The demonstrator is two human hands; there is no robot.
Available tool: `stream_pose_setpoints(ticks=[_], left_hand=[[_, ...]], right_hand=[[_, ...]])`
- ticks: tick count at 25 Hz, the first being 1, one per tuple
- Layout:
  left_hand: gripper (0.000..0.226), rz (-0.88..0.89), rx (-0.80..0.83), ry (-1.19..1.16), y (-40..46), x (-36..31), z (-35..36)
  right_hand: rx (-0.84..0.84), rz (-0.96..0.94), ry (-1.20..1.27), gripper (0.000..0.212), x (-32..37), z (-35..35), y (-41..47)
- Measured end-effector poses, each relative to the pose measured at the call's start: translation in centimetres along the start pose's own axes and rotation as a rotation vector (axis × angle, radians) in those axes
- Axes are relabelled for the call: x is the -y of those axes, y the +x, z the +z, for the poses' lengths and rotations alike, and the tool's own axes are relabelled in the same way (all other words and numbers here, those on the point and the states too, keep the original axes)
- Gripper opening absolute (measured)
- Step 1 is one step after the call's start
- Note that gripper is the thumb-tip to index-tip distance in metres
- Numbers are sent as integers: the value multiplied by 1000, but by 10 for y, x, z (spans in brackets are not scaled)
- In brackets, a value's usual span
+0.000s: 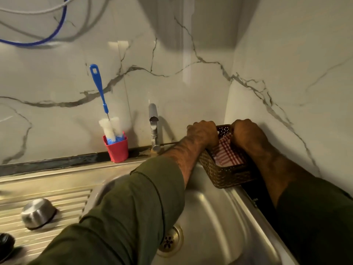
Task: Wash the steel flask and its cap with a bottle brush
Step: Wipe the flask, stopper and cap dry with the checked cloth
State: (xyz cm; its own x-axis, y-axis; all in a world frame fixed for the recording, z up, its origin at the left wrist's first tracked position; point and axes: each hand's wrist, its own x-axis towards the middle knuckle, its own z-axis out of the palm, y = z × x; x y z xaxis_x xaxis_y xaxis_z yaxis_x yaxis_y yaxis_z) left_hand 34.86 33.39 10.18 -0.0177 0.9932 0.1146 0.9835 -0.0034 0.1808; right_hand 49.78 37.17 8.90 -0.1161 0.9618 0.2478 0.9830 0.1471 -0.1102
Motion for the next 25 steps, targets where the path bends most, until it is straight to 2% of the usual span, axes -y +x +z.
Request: stream_pose_setpoints(ticks=[4,7,10,15,19,25], left_hand=[[44,38,-123,-29,-2,9,0],[32,60,-222,-85,-20,13,-5],[25,98,-300,-90,-56,25,-9],[21,119,-393,-133,-140,65,-6],[24,17,-476,-94,-203,119,-9],[27,-273,-573,9,-275,226,-42]], right_hand=[[-55,-28,8,47,6,8,4],[-102,-4,70,39,13,0,-9],[-220,-19,158,28,28,-17,-38],[-339,-117,306,25,72,-33,-113],[-352,-225,320,20,127,-25,-168],[-220,-374,335,25,236,-9,-201]])
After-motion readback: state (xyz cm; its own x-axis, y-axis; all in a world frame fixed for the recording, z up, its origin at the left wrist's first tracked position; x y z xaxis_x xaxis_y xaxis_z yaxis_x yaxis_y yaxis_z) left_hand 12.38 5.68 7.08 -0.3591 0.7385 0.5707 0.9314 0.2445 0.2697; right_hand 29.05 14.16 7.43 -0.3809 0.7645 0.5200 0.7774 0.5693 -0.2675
